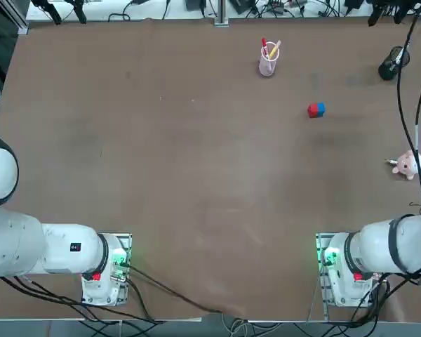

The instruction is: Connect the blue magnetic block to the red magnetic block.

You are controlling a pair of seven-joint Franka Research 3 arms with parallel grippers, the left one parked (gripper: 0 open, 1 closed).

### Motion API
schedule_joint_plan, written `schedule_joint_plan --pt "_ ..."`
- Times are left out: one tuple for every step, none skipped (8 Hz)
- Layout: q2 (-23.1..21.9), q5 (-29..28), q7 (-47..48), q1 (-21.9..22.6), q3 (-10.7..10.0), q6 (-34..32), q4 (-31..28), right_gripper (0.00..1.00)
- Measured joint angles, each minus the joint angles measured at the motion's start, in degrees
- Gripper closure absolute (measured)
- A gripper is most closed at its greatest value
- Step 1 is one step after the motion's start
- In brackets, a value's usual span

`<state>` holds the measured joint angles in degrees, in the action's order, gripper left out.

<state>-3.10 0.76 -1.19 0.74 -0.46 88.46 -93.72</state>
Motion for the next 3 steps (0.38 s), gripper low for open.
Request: schedule_joint_plan --pt "-1.1 -0.5 -0.1 0.2 0.0 -0.5 -0.3 0.0" --pt "-1.8 -0.5 -0.1 0.2 0.0 -0.6 -0.6 0.0" --pt "-2.0 -0.6 -0.1 0.2 -0.1 -0.6 -0.6 0.0"
